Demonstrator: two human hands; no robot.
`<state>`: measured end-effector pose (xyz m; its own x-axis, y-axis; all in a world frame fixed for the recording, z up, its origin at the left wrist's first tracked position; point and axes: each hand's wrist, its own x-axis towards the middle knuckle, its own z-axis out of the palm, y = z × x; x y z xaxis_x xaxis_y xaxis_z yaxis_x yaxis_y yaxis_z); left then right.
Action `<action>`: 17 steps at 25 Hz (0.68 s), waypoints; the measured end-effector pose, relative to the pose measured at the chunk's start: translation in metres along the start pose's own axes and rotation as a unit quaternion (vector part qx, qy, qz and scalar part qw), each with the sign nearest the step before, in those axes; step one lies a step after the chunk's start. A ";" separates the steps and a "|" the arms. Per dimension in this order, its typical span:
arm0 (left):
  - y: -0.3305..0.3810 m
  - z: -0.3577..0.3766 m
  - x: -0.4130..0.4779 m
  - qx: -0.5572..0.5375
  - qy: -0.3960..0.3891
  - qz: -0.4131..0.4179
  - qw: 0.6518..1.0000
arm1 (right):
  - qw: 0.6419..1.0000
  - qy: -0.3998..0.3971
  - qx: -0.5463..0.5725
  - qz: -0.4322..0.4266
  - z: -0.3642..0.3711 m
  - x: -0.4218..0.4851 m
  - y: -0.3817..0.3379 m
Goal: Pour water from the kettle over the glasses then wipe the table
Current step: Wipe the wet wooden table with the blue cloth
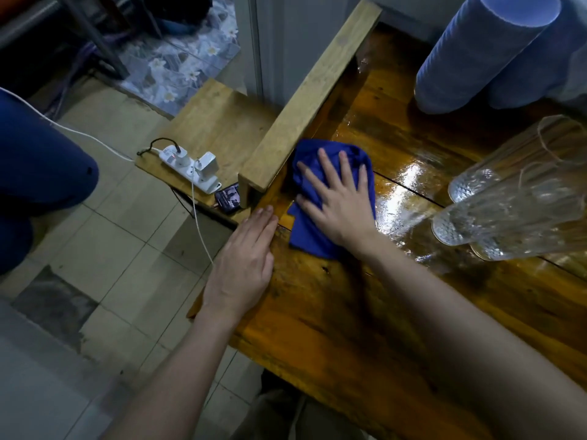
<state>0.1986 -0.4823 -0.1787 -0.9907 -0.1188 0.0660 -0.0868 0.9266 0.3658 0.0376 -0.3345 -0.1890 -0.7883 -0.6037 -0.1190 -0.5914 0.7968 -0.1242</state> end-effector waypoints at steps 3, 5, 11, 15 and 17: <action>0.002 -0.001 0.001 -0.004 -0.005 -0.002 1.000 | 1.000 -0.002 0.004 -0.005 -0.007 0.012 0.033; 0.003 -0.001 0.000 -0.010 -0.005 0.000 1.000 | 1.000 0.005 0.014 0.007 -0.009 0.000 0.052; 0.005 -0.003 0.000 -0.006 -0.007 0.002 1.000 | 0.994 0.014 0.026 0.107 -0.006 -0.066 0.051; 0.006 -0.002 -0.002 0.007 -0.011 0.002 1.000 | 0.995 -0.013 0.011 0.103 0.002 -0.118 0.022; 0.005 -0.002 -0.001 0.015 -0.011 0.000 1.000 | 0.994 -0.017 0.019 0.110 0.006 -0.117 0.005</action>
<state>0.1996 -0.4782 -0.1746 -0.9927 -0.1121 0.0455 -0.0903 0.9368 0.3381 0.1281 -0.2597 -0.1812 -0.8916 -0.4156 -0.1797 -0.3975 0.9085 -0.1285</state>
